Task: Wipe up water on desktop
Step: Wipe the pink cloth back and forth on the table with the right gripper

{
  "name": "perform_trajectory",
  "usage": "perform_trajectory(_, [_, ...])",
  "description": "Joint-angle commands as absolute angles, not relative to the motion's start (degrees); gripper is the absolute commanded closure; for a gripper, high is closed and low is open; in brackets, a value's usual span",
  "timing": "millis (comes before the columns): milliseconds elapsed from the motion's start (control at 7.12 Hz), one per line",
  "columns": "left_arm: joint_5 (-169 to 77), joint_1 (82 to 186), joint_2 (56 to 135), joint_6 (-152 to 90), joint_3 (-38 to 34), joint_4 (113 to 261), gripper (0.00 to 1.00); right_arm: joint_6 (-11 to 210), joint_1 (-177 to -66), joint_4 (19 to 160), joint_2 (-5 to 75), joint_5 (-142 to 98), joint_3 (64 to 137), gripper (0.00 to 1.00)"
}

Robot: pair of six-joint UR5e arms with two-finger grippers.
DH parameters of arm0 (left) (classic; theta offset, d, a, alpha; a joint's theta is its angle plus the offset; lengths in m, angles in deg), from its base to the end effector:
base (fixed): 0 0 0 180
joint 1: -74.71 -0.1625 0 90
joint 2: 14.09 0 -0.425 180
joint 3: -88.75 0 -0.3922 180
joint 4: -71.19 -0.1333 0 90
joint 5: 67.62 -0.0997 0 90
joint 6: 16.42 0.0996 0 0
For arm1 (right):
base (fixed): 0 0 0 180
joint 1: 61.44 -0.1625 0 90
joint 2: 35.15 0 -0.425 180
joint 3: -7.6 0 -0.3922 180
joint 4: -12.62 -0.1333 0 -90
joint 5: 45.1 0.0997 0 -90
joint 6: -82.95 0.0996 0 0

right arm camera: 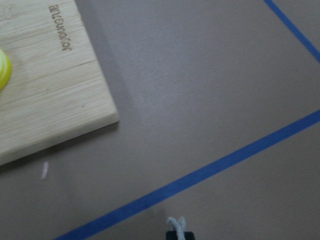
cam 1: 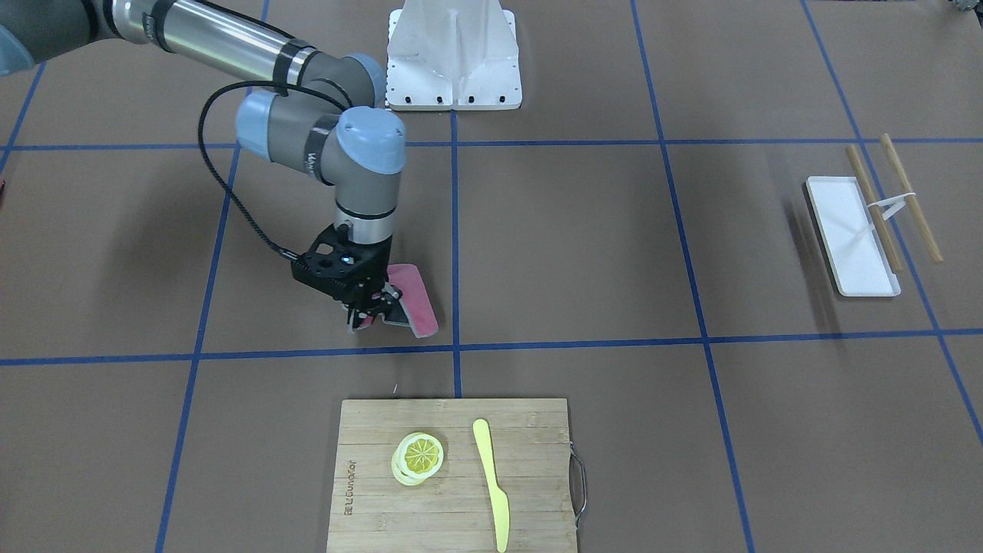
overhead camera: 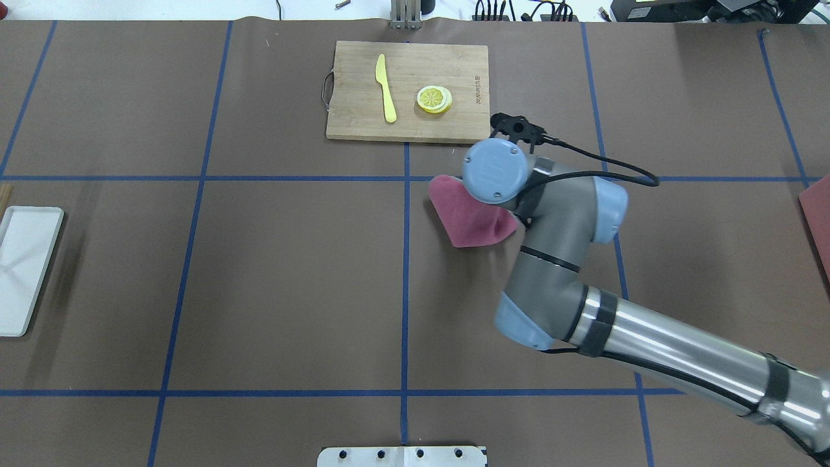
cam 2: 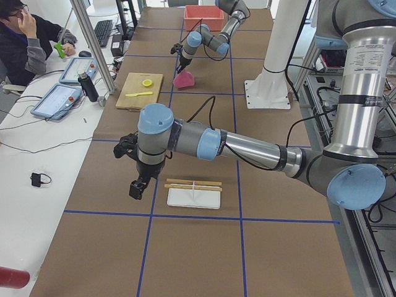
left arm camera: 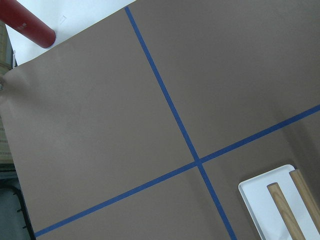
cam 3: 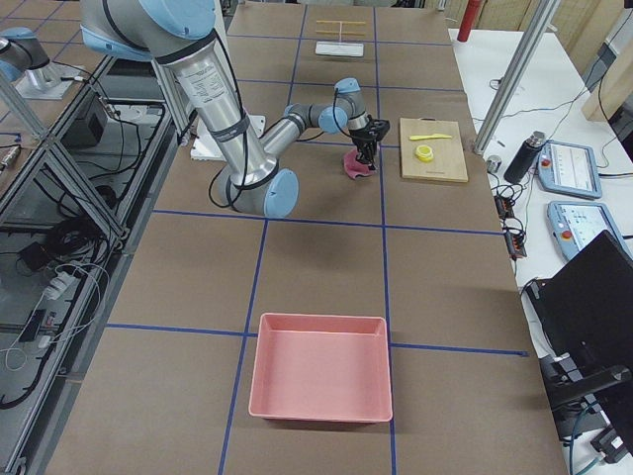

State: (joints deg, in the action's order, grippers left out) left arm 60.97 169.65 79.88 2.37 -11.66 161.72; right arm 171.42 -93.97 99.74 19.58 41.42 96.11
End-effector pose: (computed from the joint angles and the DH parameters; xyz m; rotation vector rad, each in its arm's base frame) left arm -0.1162 -0.5176 0.5387 0.3842 0.6064 0.3189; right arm -0.5243 -0.4997 0.3116 0.2465 -0.6021 0.5416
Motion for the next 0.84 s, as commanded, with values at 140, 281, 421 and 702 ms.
perform_trajectory(140, [60.97, 169.63, 80.12, 2.30, -11.63, 161.72, 0.02, 156.20, -100.97, 99.81, 32.25, 46.28, 106.56, 1.00])
perform_trajectory(281, [60.97, 169.63, 80.13, 2.30, -11.63, 161.72, 0.02, 153.47, -102.30, 99.63, 34.18, 46.31, 106.56, 1.00])
perform_trajectory(421, [60.97, 169.63, 80.13, 2.30, -11.71, 161.72, 0.02, 155.61, -101.79, 99.46, 33.33, 45.96, 106.21, 1.00])
perform_trajectory(702, [60.97, 169.55, 80.48, 2.30, -11.54, 161.63, 0.02, 168.49, -97.58, 99.98, 20.57, 45.87, 99.14, 1.00])
